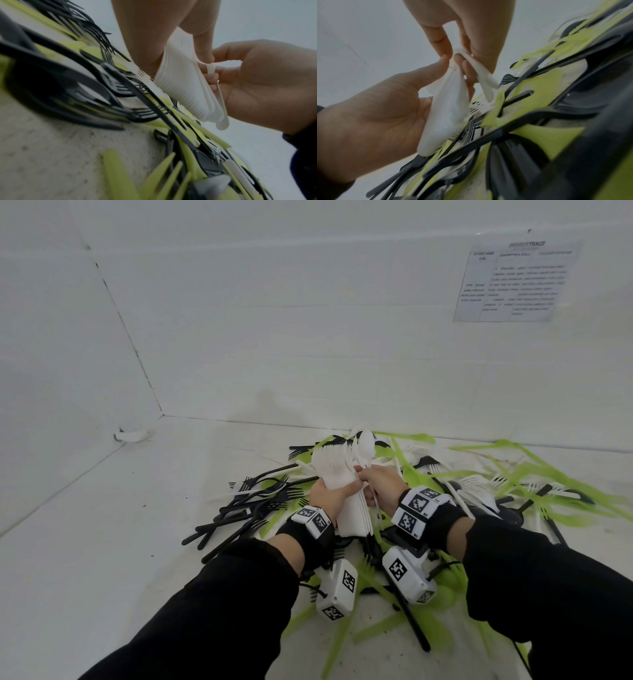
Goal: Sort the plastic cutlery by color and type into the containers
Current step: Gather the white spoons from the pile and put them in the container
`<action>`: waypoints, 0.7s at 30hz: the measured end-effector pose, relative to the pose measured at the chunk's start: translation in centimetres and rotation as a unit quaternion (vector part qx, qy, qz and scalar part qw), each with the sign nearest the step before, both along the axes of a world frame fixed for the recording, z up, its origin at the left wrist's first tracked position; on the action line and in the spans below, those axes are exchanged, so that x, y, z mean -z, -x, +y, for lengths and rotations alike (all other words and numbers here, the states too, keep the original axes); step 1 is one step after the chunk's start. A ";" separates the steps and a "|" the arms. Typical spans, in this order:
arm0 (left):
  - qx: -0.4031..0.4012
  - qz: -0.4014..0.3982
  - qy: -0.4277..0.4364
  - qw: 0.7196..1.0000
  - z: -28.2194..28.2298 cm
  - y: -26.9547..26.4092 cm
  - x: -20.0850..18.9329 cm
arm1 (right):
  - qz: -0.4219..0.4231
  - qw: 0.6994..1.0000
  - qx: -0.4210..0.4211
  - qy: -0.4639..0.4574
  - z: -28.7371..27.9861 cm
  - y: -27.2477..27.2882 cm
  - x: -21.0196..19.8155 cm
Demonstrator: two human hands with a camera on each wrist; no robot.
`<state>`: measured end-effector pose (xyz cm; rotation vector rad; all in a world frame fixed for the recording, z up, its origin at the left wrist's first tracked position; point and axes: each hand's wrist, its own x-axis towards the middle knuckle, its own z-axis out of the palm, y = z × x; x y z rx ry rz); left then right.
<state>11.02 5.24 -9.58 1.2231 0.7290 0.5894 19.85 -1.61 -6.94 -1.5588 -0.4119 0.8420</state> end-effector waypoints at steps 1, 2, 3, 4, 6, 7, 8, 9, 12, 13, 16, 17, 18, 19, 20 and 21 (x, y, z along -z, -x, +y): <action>-0.007 0.001 -0.001 1.000 0.0 0.0 0.1 | 0.027 1.000 -0.005 -0.010 -0.2 0.1 -0.2; -0.018 0.006 -0.001 1.000 0.0 -0.1 0.2 | 0.054 0.998 -0.006 -0.021 -0.3 0.2 -0.3; -0.027 0.013 -0.001 1.000 0.0 -0.1 0.3 | 0.064 0.998 -0.003 -0.025 -0.5 0.3 -0.4; -0.031 0.022 -0.004 0.999 0.0 -0.1 0.4 | 0.058 0.998 0.002 -0.020 -0.6 0.4 -0.4; -0.030 0.031 -0.011 0.999 0.0 -0.2 0.4 | -0.018 1.000 0.004 0.009 -0.8 0.4 -0.1; -0.030 0.031 -0.014 0.999 -0.1 -0.2 0.5 | -0.060 0.998 0.006 0.023 -1.1 0.4 0.1; -0.029 0.030 -0.017 0.999 -0.2 -0.2 0.4 | -0.086 0.996 0.013 0.031 -1.3 0.4 0.3; -0.029 0.027 -0.018 0.999 -0.4 -0.2 0.4 | -0.100 0.994 0.019 0.033 -1.6 0.4 0.3; -0.016 0.018 -0.017 1.000 -0.9 -0.2 0.4 | -0.111 0.993 0.027 0.029 -2.6 0.7 0.5; -0.010 0.010 -0.015 1.000 -1.2 -0.1 0.2 | -0.118 0.992 0.025 0.032 -2.9 0.8 0.5; -0.003 -0.003 -0.018 1.000 -1.8 -0.2 0.0 | -0.152 0.986 0.009 0.063 -3.4 1.1 0.7; -0.001 -0.006 -0.016 1.000 -2.0 -0.2 0.0 | -0.152 0.986 0.016 0.064 -3.7 1.3 0.6; 0.002 -0.010 -0.010 1.000 -2.3 -0.1 -0.2 | -0.147 0.987 0.037 0.060 -4.0 1.3 0.5; 0.006 -0.014 -0.003 1.000 -2.5 -0.2 -0.1 | -0.140 0.986 0.064 0.059 -4.3 1.3 0.5; 0.012 -0.012 0.000 1.000 -2.7 -0.3 -0.1 | -0.134 0.985 0.088 0.056 -4.5 1.2 0.5; 0.020 -0.008 0.000 1.000 -2.9 -0.3 0.0 | -0.126 0.986 0.103 0.049 -4.8 1.3 0.5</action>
